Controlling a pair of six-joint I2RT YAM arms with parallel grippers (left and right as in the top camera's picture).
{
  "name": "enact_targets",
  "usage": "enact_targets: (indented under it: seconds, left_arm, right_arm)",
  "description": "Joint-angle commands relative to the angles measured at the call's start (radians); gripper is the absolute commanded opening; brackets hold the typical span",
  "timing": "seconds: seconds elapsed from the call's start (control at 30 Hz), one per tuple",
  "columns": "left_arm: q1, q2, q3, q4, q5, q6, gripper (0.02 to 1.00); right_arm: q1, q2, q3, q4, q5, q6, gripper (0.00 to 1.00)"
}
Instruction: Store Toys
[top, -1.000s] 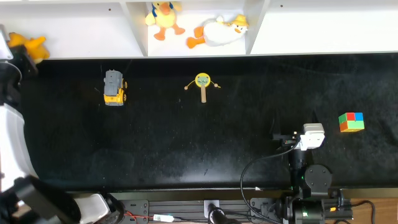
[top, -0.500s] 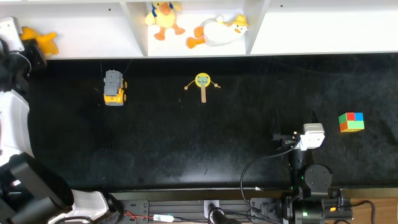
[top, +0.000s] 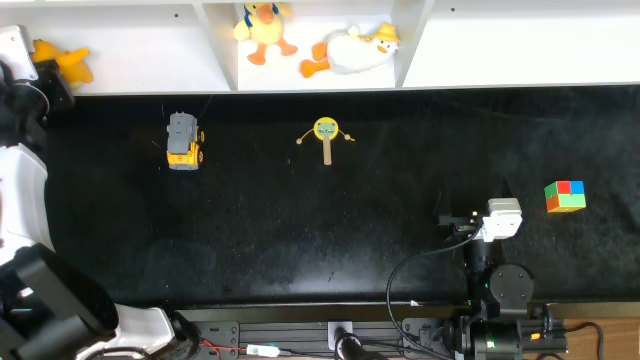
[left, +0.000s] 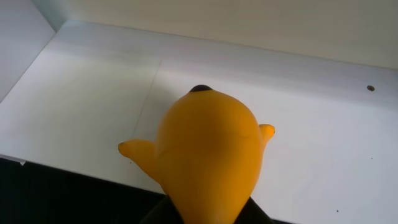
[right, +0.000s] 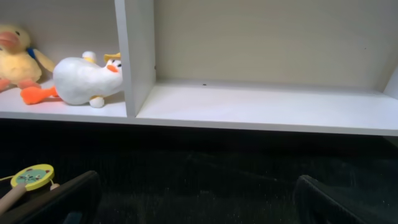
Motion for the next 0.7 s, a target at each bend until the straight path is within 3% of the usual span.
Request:
enact_targets:
  seconds: [0.03,0.53,0.7]
  left_arm:
    - [-0.005,0.033,0.029,0.018,0.029,-0.011,0.069]
    - [-0.031,0.068,0.029,0.072,0.029,-0.011,0.123]
    - [-0.031,0.068,0.029,0.070,0.029,-0.011,0.185]
  right_arm:
    - [0.006,-0.007,-0.014,0.005,0.004,0.008,0.996]
    - [0.006,-0.007,-0.014,0.005,0.004,0.008,0.996]
    - [0.006,-0.007,-0.014,0.005,0.004,0.008,0.996]
